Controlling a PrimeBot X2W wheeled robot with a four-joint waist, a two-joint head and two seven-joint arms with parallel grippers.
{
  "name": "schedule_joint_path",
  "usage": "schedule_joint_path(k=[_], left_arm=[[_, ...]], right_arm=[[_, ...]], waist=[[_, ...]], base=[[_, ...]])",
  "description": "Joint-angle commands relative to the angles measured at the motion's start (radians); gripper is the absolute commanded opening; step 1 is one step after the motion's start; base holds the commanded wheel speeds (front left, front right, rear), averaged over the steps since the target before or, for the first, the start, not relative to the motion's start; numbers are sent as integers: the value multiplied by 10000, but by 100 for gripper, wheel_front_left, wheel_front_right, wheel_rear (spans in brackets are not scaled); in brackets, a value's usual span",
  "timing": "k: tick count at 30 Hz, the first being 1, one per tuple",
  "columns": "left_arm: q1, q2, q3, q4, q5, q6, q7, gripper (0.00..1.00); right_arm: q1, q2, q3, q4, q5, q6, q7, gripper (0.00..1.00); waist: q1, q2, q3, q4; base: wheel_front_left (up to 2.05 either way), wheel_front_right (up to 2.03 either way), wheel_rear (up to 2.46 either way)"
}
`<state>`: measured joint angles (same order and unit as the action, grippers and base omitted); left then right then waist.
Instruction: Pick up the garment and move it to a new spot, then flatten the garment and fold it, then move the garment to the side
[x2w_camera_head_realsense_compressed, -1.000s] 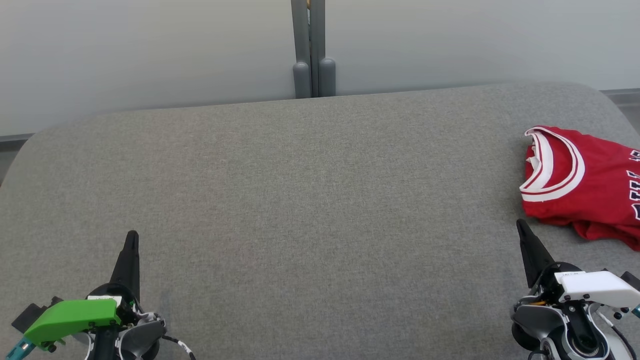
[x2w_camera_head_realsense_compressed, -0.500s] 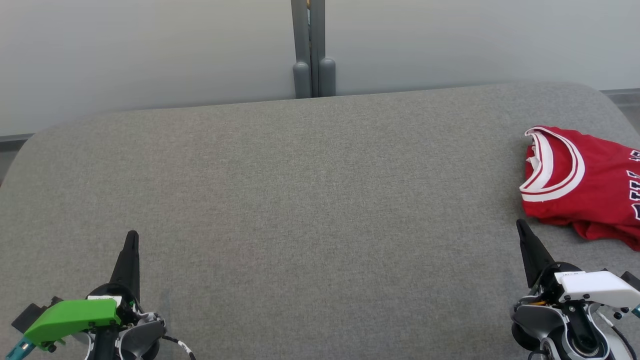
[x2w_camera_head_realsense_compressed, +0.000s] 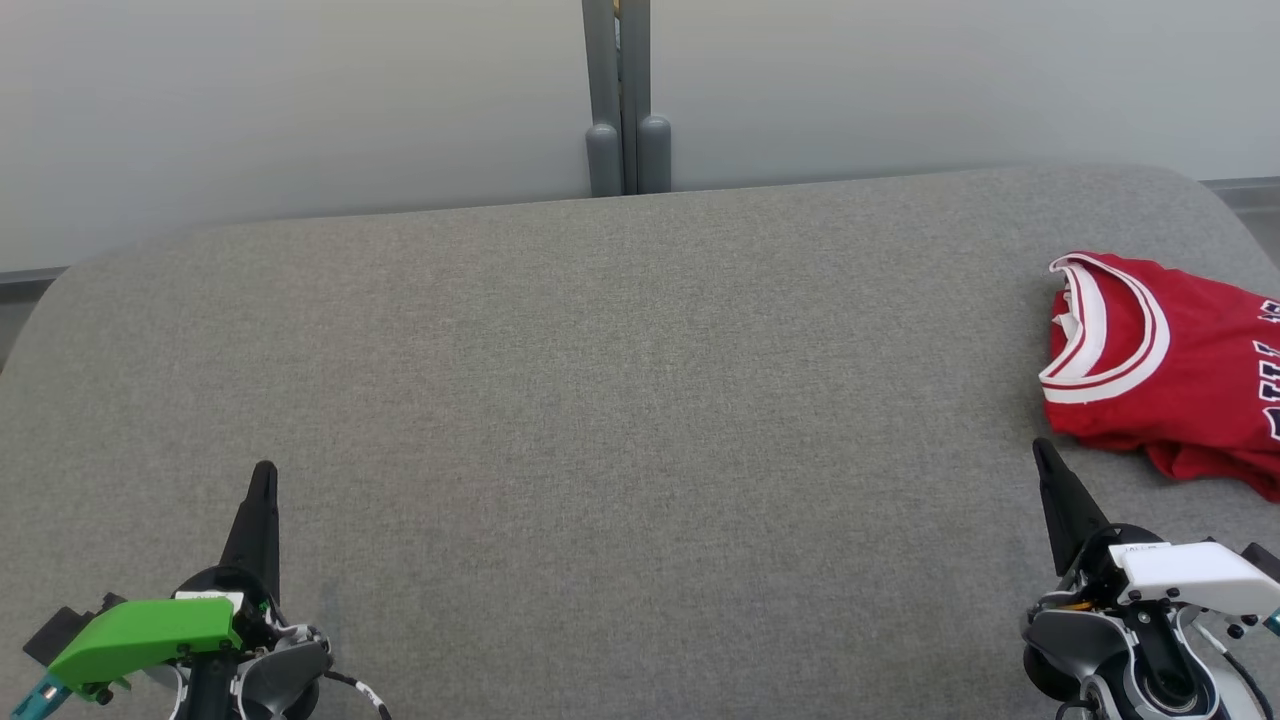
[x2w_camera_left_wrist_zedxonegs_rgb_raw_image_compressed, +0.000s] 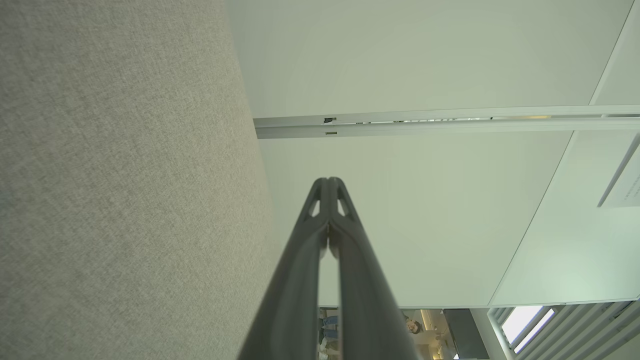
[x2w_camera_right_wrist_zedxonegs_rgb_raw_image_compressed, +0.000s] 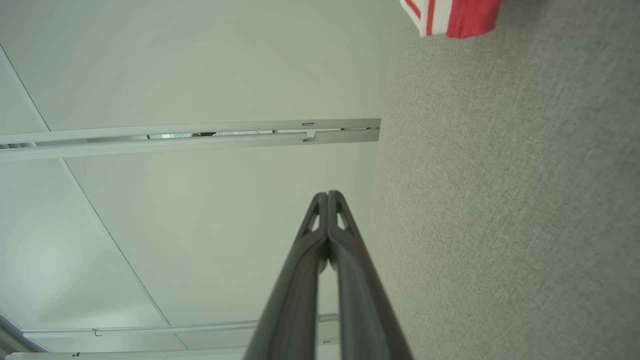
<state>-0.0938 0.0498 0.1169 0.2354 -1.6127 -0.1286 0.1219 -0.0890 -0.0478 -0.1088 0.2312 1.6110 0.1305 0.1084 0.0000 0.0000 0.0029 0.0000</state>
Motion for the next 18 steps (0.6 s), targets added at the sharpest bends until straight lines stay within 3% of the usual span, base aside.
schedule_joint_path(k=[1,18], left_arm=[[-103,1,19,-13,-21,-39,-5,0],[-103,1,18,-12,-21,-39,-5,0]], right_arm=[[-102,-47,9,-31,78,4,26,0],[-102,-47,9,-31,78,4,25,0]], waist=[[0,0,0,0],[0,0,0,0]], base=[[0,0,0],[0,0,0]])
